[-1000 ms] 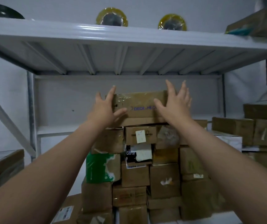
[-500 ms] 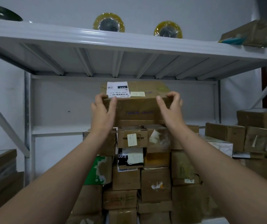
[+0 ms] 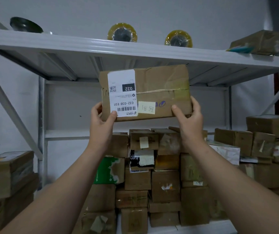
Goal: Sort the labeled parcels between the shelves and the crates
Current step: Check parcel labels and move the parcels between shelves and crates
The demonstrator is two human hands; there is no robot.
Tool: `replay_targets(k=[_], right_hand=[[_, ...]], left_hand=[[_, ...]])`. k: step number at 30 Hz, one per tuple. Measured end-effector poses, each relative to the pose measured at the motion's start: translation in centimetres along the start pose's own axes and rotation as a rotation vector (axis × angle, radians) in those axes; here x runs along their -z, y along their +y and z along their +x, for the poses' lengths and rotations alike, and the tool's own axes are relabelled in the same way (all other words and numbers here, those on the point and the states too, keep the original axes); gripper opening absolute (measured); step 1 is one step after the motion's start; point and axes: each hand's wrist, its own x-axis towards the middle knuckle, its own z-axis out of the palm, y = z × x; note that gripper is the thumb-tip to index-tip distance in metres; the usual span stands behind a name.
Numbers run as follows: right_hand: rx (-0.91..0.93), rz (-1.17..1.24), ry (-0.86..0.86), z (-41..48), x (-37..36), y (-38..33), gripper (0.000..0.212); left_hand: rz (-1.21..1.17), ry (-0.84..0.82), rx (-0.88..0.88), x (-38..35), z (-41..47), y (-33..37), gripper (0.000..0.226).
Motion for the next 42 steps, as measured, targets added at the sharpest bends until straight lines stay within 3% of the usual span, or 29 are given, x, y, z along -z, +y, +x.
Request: replay_targets(k=[2,5,11,15,18,22,26,28,30,32,36,42], right_hand=[[-0.021,0.109,-0.007,-1.3,-0.7,-1.5,0.049],[-0.08,0.273,-0.017,-3.1,-2.2,-3.4,0.055],[-0.178,0.487,0.097,-7.5,-5.9,-7.1,0.092],[-0.21,0.489,0.017,-11.4,-9.0,-8.1,0.066],[-0.279,0.381,-0.052,-14.9,-10.0,-7.9,0.082],[-0.317,0.23,-0.055,-16.3,-8.0,-7.9,0.084],[-0.331,-0.164,-0.298,-15.7,-4.4,-9.4,0.109],[-0.358,-0.31,-0.477,-15.5,-2.9,-10.0,0.107],[-0.419,-0.321,-0.6,-15.4,-1.9,-10.4,0.104],[-0.472,-0.284,-0.643,-15.3,-1.3,-10.5,0.1],[-0.471,-0.366,-0.743,-15.2,-0.6,-10.4,0.098],[-0.34,-0.506,-0.841,-15.2,-1.6,-10.5,0.099]], left_hand=[[-0.043,-0.015,0.031,1.3,-0.8,0.8,0.042],[-0.041,0.013,0.086,3.4,-1.9,1.9,0.063],[0.06,-0.069,0.153,8.2,-5.0,3.2,0.108],[-0.026,-0.129,0.199,9.4,-7.9,3.5,0.114],[-0.078,-0.145,0.264,9.6,-9.8,3.6,0.104],[0.023,-0.145,0.346,10.4,-11.2,3.8,0.097],[0.335,-0.143,0.103,11.9,-10.4,4.7,0.107],[0.253,-0.247,0.056,12.3,-9.8,5.5,0.114],[0.072,-0.311,0.126,12.4,-9.5,5.9,0.118],[0.007,-0.315,0.186,12.4,-9.8,5.5,0.108],[-0.024,-0.194,0.229,12.1,-11.8,3.8,0.072],[-0.079,-0.052,0.267,12.8,-14.3,1.7,0.061]])
